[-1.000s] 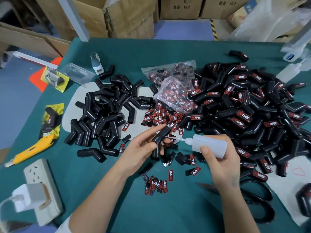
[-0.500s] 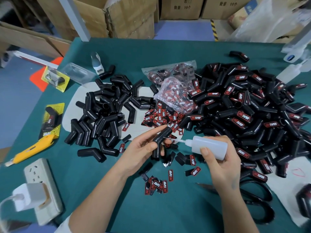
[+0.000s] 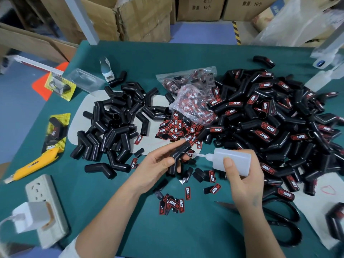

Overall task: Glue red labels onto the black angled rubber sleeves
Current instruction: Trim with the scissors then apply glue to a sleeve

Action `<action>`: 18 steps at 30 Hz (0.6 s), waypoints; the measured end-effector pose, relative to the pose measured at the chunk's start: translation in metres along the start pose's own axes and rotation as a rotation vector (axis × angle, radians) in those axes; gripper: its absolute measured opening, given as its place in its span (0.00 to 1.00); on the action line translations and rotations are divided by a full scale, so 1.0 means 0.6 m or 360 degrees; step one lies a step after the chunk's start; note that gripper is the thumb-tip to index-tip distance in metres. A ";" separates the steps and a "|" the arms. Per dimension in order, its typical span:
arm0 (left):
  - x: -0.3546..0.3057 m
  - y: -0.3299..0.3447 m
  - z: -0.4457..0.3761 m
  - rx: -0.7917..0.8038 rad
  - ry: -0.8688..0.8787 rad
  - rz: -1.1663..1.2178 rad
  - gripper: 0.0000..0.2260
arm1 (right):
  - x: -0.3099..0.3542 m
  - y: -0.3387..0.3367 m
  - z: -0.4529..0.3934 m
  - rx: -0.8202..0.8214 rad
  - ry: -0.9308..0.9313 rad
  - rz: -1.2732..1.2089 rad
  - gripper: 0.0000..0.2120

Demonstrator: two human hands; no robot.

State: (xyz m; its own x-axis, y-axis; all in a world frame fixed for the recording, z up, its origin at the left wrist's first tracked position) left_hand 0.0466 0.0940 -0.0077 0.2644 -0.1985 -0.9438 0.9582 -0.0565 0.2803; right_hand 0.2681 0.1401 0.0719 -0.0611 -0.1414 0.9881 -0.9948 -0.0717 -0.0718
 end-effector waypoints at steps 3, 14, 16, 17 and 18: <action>0.000 0.001 0.000 0.0011 0.0002 -0.0008 0.30 | -0.003 0.001 0.000 -0.0006 0.0022 0.0000 0.03; 0.009 -0.002 -0.004 0.0047 0.0013 -0.0058 0.29 | 0.000 0.000 0.003 -0.0022 0.0057 -0.0007 0.04; 0.010 -0.003 -0.005 0.0041 0.0016 -0.0083 0.30 | -0.002 -0.002 0.003 -0.0036 0.0063 -0.0009 0.04; 0.010 -0.003 -0.006 0.0041 0.0019 -0.0088 0.30 | -0.002 -0.003 0.003 -0.0044 0.0063 -0.0008 0.04; 0.010 -0.003 -0.006 0.0041 0.0020 -0.0082 0.30 | -0.002 -0.003 0.003 -0.0048 0.0062 -0.0007 0.04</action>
State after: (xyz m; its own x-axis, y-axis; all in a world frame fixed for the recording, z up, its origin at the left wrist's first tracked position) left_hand 0.0471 0.0963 -0.0147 0.2164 -0.1825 -0.9591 0.9675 -0.0914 0.2357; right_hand 0.2702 0.1389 0.0704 -0.0595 -0.1023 0.9930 -0.9971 -0.0422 -0.0641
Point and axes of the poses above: each hand's wrist, its own z-axis away from the middle knuckle, its own y-axis out of the palm, x = y × z, the point moved 10 cm from there along -z, towards the middle knuckle, and after that the axes turned 8 degrees about -z, right-handed, at the moved point
